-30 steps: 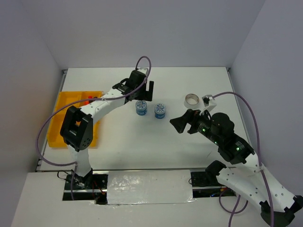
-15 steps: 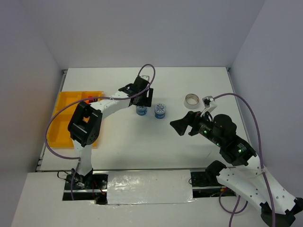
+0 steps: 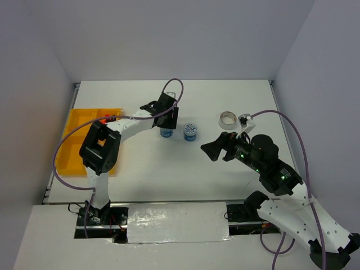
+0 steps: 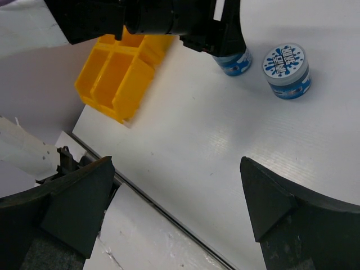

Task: Sort the stationery into containers
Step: Pick up the stationery from the center of the board, then place the stationery in the storage box.

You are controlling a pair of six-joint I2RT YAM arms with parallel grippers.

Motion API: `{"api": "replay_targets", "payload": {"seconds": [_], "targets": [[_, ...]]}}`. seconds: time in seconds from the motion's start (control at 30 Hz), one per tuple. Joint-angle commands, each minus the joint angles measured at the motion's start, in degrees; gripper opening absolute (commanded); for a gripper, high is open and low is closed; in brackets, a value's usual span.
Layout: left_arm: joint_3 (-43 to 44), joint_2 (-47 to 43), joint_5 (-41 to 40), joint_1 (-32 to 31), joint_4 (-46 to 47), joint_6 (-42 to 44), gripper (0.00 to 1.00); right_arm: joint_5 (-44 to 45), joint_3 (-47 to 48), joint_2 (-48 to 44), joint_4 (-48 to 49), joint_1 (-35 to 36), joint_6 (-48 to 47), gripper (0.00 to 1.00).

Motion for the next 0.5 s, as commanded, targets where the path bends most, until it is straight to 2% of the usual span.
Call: {"api": "replay_targets", "payload": {"seconds": [0.0, 0.1, 0.27, 0.3, 0.33, 0.47], "targets": [[2.8, -8.3, -4.0, 2.7, -4.1, 0.6, 0.0, 0.1, 0.6, 0.9, 1.0, -0.3, -1.4, 1.0], [6.3, -13.6, -6.2, 9.0, -8.1, 0.5, 0.0, -0.9, 0.3, 1.7, 2.1, -0.2, -1.4, 1.0], [6.5, -19.8, -9.7, 26.6, -10.4, -1.7, 0.0, -1.7, -2.0, 2.1, 4.2, -0.2, -1.1, 1.0], [5.9, -21.0, -9.3, 29.1, -10.2, -1.8, 0.0, -2.0, -2.3, 2.1, 4.4, -0.2, -0.9, 1.0], [4.6, -21.6, -9.2, 34.2, -9.7, -2.3, 0.0, -2.2, -2.7, 2.1, 4.6, -0.2, -0.9, 1.0], [1.7, -20.0, -4.2, 44.6, -6.9, -3.6, 0.0, -3.2, -3.2, 2.2, 4.8, 0.0, -1.1, 1.0]]}}
